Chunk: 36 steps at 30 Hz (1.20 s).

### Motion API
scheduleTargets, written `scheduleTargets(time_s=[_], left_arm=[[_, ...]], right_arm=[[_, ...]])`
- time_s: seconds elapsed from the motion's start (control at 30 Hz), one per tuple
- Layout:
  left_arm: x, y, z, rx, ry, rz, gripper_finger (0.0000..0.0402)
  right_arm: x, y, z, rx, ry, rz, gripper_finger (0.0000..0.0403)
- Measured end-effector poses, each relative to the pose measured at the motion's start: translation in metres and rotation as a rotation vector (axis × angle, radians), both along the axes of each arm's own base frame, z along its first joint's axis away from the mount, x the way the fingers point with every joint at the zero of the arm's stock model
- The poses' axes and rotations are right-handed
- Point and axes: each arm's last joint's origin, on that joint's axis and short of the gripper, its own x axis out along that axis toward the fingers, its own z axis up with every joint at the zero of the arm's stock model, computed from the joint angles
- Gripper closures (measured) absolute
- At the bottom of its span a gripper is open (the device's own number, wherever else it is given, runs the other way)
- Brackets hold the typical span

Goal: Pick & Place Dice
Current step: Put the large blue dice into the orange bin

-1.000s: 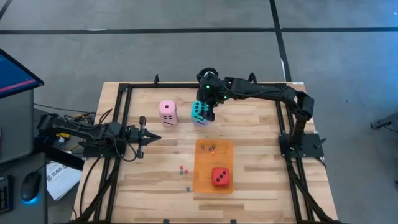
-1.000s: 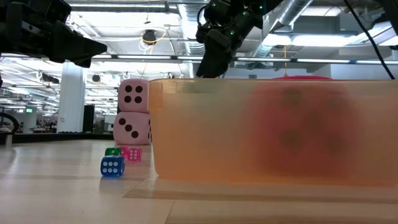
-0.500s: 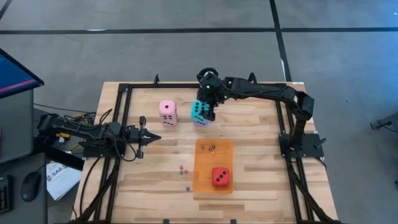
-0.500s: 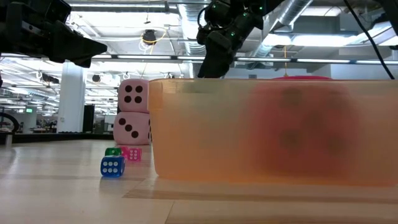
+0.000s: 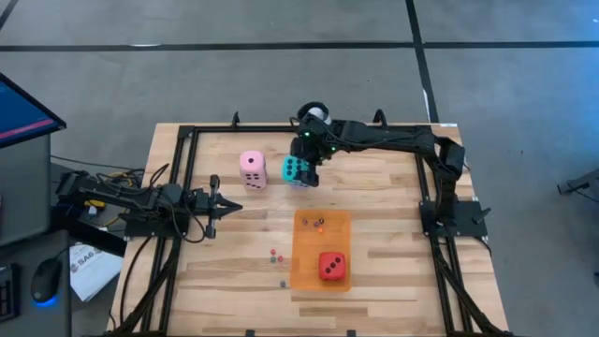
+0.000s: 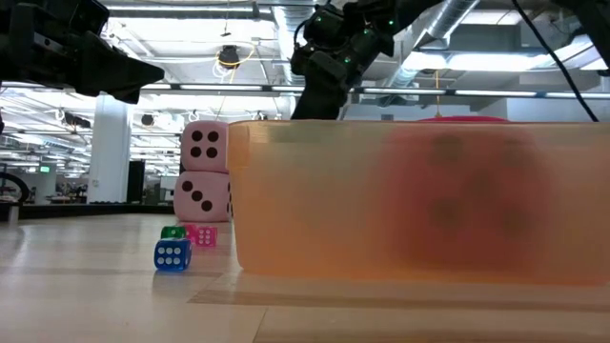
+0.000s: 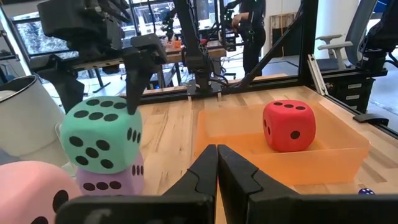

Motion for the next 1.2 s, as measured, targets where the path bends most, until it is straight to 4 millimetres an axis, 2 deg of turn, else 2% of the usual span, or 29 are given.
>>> scheduleTargets(time_s=[0.3, 0.73, 1.2], left_arm=[[0.000, 0.000, 0.000, 0.002, 0.000, 0.000, 0.0402], [0.000, 0.000, 0.000, 0.003, 0.000, 0.000, 0.0402], [0.000, 0.000, 0.000, 0.003, 0.000, 0.000, 0.0402]], right_arm=[[-0.012, -0.007, 0.013, -0.042, 0.004, -0.044, 0.0005], [-0.016, -0.010, 0.013, -0.025, 0.015, -0.045, 0.0006], [-0.012, 0.012, 0.012, 0.034, 0.045, 0.033, 0.0006]])
